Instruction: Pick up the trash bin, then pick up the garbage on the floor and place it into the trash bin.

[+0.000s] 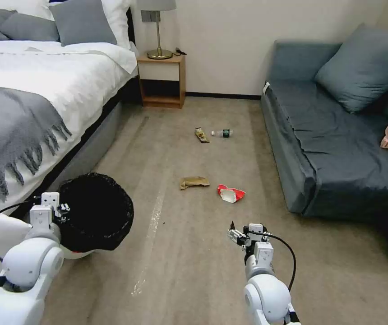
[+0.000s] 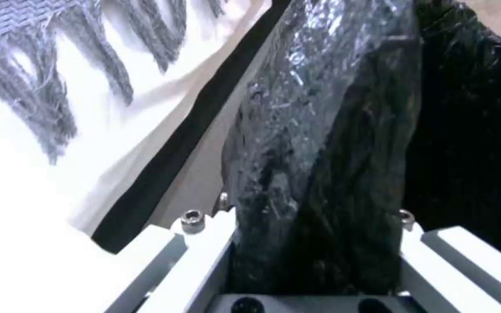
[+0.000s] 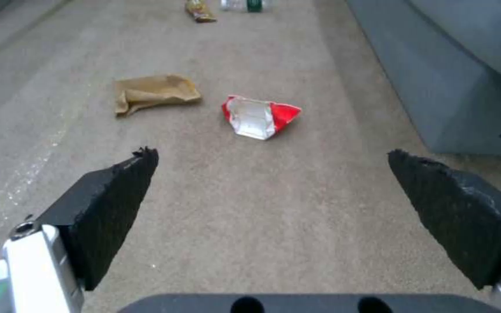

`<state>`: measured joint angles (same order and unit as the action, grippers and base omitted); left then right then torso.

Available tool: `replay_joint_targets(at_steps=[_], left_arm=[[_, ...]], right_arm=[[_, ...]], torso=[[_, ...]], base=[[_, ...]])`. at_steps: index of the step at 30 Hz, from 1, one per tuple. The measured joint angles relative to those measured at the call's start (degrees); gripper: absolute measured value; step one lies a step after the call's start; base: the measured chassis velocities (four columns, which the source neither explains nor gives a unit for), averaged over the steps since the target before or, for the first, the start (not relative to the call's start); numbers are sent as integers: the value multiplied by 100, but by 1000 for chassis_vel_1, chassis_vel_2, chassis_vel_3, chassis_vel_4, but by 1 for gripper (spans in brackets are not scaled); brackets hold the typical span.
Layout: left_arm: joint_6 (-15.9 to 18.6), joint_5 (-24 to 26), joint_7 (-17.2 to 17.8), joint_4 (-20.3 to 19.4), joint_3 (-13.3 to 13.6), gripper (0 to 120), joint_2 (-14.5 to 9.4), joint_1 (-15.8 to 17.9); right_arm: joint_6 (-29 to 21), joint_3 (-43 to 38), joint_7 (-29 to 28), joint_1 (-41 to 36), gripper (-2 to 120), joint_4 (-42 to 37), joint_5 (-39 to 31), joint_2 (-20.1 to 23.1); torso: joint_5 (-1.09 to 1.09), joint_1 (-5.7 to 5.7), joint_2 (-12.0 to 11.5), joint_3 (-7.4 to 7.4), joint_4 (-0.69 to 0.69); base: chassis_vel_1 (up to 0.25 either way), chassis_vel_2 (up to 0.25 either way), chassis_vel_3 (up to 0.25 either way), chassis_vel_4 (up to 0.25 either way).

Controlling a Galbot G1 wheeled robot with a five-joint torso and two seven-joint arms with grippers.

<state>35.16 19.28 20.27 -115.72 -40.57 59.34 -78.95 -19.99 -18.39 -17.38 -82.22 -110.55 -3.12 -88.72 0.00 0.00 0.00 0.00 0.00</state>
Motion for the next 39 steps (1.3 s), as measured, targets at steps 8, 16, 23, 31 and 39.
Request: replay_joint_targets(at_steps=[8,16,23,31,39], left_arm=[[-333,-167,-124,-225,-126,4,103,-402],[-607,-339,-185,-323,-197,4,172,-668],[-725,-445,-206,-347,-171,4,253,-790],[-935,-584,-211,-222,-93,4,274,-803],[-950,-643,-186,-157,26,4,304,-706]], right_arm=[[107,40,-16,-170,100,-152,70,-68],[118,4,-42,-345,100,-314,94,-37],[132,11,-73,-407,100,-314,131,-43],[115,-9,-96,-426,100,-386,152,-64],[117,-81,-104,-387,100,-342,130,-43]], torso=[[-1,0,0,0,0],[0,0,0,0,0],[0,0,0,0,0],[0,0,0,0,0],[0,0,0,0,-1]], base=[[0,0,0,0],[0,0,0,0],[0,0,0,0],[0,0,0,0],[0,0,0,0]])
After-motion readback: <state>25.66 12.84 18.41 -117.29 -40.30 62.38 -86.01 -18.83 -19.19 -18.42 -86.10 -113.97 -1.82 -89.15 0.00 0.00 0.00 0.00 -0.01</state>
